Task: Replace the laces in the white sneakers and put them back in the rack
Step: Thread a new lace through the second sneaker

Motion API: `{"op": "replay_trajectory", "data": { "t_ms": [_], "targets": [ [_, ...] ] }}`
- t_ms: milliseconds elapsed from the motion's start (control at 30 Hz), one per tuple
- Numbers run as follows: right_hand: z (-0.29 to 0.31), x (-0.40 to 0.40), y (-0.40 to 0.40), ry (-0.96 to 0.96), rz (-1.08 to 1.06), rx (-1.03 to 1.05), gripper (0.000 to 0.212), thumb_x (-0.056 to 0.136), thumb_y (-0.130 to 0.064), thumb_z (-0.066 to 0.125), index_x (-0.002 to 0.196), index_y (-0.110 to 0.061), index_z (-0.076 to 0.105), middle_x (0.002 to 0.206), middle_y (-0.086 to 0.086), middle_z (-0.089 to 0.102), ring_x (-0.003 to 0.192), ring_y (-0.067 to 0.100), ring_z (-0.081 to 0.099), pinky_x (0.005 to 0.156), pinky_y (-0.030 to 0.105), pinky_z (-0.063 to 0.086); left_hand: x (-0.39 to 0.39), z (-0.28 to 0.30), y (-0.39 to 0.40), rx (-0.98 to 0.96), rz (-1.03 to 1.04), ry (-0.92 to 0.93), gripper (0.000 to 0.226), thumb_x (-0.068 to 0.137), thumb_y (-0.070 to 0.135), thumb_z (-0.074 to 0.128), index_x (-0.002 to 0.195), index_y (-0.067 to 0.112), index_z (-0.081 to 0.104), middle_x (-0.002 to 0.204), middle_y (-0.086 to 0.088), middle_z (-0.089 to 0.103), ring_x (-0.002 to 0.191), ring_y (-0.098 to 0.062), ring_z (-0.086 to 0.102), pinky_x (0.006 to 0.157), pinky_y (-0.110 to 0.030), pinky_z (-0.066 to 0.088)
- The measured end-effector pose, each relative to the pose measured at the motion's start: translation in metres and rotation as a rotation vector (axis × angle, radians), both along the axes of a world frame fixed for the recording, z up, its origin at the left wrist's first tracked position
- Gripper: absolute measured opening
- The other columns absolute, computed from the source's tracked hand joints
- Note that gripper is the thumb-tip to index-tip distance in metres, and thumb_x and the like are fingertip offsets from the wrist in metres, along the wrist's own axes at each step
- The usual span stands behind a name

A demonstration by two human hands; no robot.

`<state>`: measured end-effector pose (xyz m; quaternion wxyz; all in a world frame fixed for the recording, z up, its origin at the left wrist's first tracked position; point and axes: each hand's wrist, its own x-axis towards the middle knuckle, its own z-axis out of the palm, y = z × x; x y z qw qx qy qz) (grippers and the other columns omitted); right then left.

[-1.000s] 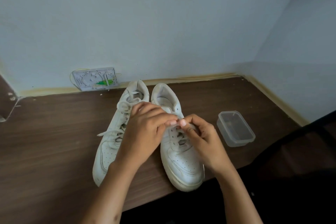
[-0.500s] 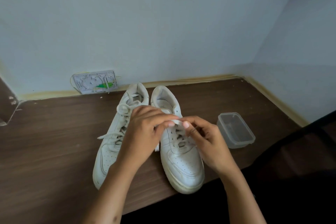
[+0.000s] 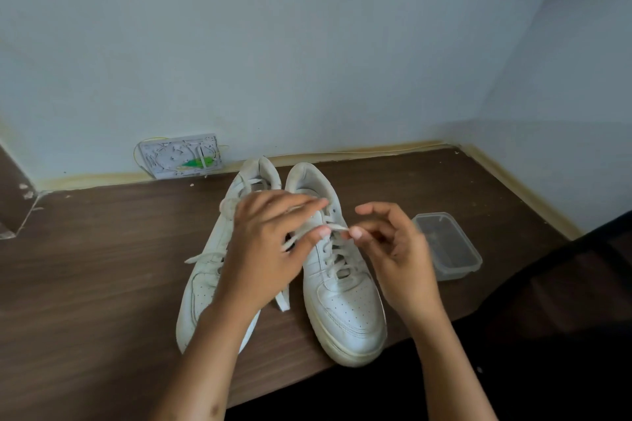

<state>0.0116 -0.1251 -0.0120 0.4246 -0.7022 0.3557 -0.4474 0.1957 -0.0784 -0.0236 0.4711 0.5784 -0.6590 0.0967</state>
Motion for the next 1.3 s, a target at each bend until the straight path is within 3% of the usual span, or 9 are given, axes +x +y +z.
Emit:
{"op": "replay_trajectory", "data": {
  "t_ms": [167, 267, 433, 567, 633, 733, 833, 1067, 1300],
  "targets": [
    [0.003, 0.012, 0.008, -0.094, -0.014, -0.032, 0.019, 0.090, -0.017, 0.068, 0.107, -0.017, 0.062, 0.088, -0.001, 0.073, 0.090, 0.016, 0.071, 0.083, 0.037, 0.057, -0.019, -0.005, -0.006, -0.010, -0.094, 0.146, 0.017, 0.088, 0.034, 0.065, 0.098, 0.026, 0.077, 0.090, 0.019, 0.070, 0.091, -0.005, 0.059, 0.088, -0.036, 0.044],
    [0.001, 0.015, 0.006, -0.098, -0.090, -0.010, 0.012, 0.094, -0.023, 0.063, 0.106, -0.022, 0.063, 0.089, -0.003, 0.073, 0.088, 0.014, 0.070, 0.079, 0.033, 0.057, -0.019, -0.009, -0.010, -0.010, -0.004, 0.229, 0.014, 0.090, 0.032, 0.065, 0.095, 0.023, 0.075, 0.089, 0.017, 0.069, 0.088, -0.004, 0.060, 0.084, -0.035, 0.047],
    [-0.006, 0.021, -0.009, 0.201, -0.136, -0.175, 0.023, 0.100, -0.022, 0.053, 0.117, -0.032, 0.066, 0.106, -0.015, 0.059, 0.093, 0.003, 0.062, 0.071, 0.016, 0.049, -0.024, -0.013, -0.014, -0.005, 0.108, 0.284, 0.006, 0.093, 0.020, 0.066, 0.097, 0.020, 0.071, 0.095, 0.015, 0.067, 0.091, -0.007, 0.062, 0.085, -0.036, 0.050],
    [-0.015, 0.030, -0.014, 0.490, -0.084, -0.291, 0.027, 0.102, -0.035, 0.043, 0.126, -0.040, 0.056, 0.116, -0.013, 0.044, 0.100, 0.011, 0.055, 0.075, 0.032, 0.054, -0.029, -0.015, -0.016, 0.003, 0.148, 0.258, 0.009, 0.094, 0.020, 0.063, 0.099, 0.019, 0.071, 0.096, 0.011, 0.067, 0.090, -0.009, 0.062, 0.084, -0.032, 0.050],
    [-0.014, 0.034, -0.013, 0.515, -0.088, -0.314, 0.023, 0.103, -0.035, 0.039, 0.122, -0.038, 0.052, 0.116, -0.010, 0.043, 0.098, 0.014, 0.054, 0.072, 0.031, 0.052, -0.031, -0.014, -0.016, 0.020, 0.167, 0.241, 0.011, 0.094, 0.022, 0.060, 0.099, 0.019, 0.070, 0.096, 0.012, 0.066, 0.089, -0.008, 0.061, 0.084, -0.031, 0.049],
    [-0.011, 0.036, -0.012, 0.488, -0.130, -0.316, 0.012, 0.103, -0.032, 0.041, 0.111, -0.029, 0.050, 0.109, -0.011, 0.047, 0.088, 0.007, 0.055, 0.067, 0.021, 0.043, -0.033, -0.015, -0.018, 0.037, 0.178, 0.192, 0.012, 0.096, 0.023, 0.059, 0.098, 0.018, 0.069, 0.095, 0.010, 0.066, 0.087, -0.011, 0.062, 0.081, -0.035, 0.051],
    [-0.009, 0.036, -0.013, 0.308, -0.174, -0.161, 0.010, 0.098, -0.030, 0.056, 0.101, -0.024, 0.049, 0.096, -0.011, 0.059, 0.082, 0.002, 0.062, 0.064, 0.016, 0.048, -0.034, -0.018, -0.021, 0.041, 0.204, 0.126, 0.010, 0.095, 0.021, 0.062, 0.096, 0.016, 0.070, 0.093, 0.007, 0.067, 0.084, -0.014, 0.063, 0.078, -0.038, 0.051],
    [-0.012, 0.036, -0.015, 0.063, -0.217, 0.005, 0.017, 0.092, -0.014, 0.066, 0.100, -0.019, 0.052, 0.086, -0.001, 0.067, 0.077, 0.004, 0.065, 0.063, 0.014, 0.050, -0.040, -0.014, -0.030, 0.086, 0.236, 0.075, 0.002, 0.085, 0.016, 0.072, 0.086, 0.017, 0.073, 0.086, 0.007, 0.067, 0.079, -0.018, 0.061, 0.078, -0.036, 0.050],
    [-0.012, 0.035, -0.013, -0.021, -0.189, 0.051, 0.017, 0.091, -0.014, 0.068, 0.103, -0.016, 0.056, 0.083, -0.005, 0.071, 0.076, 0.001, 0.067, 0.066, 0.011, 0.048, -0.038, -0.002, -0.030, 0.162, 0.253, 0.027, 0.017, 0.073, 0.005, 0.078, 0.078, 0.020, 0.075, 0.080, 0.007, 0.066, 0.082, -0.021, 0.059, 0.083, -0.033, 0.042]
  ]
}}
